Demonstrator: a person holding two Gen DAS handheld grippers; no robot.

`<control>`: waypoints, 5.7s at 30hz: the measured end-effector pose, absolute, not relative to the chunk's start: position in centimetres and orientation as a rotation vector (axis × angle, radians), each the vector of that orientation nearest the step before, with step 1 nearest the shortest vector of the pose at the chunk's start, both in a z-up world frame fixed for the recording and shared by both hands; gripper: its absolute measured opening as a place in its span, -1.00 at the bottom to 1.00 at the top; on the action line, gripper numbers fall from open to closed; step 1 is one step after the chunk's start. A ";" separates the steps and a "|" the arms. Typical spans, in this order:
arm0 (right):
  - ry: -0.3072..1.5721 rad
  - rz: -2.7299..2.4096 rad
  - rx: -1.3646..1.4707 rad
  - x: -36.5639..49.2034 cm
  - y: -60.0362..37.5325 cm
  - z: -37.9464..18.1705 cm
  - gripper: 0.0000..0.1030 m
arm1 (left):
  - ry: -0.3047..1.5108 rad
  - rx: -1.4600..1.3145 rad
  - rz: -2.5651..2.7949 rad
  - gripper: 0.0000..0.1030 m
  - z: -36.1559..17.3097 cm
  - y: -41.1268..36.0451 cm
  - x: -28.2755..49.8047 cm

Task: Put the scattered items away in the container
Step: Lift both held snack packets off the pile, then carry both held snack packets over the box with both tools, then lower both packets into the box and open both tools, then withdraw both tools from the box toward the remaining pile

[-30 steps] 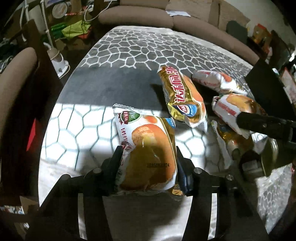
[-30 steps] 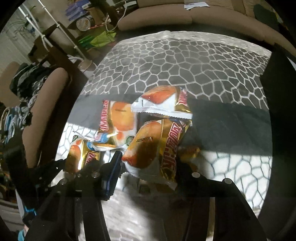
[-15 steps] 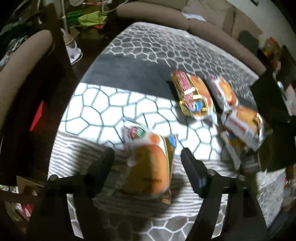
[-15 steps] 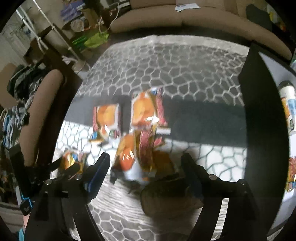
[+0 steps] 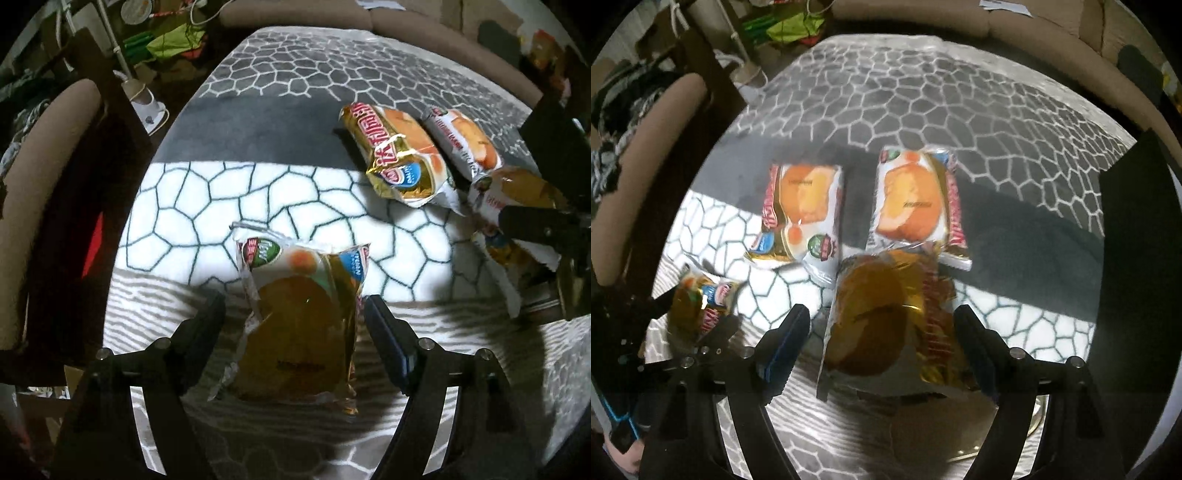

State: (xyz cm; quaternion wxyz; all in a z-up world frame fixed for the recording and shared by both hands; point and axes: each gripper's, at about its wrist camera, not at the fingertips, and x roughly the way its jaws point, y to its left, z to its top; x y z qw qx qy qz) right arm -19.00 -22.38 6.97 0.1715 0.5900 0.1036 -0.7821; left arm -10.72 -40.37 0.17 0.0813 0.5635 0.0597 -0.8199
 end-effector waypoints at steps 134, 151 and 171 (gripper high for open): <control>-0.058 -2.507 1.658 -17.8 19.4 10.3 0.04 | -0.259 1.907 -2.603 -0.08 6.0 4.6 -22.7; -0.069 -2.512 1.685 -17.5 19.5 10.2 0.12 | -0.211 1.945 -2.566 -0.03 5.6 4.4 -22.6; -0.146 -2.580 1.564 -15.6 20.2 15.5 0.31 | -0.082 1.784 -2.671 0.25 11.4 2.3 -21.1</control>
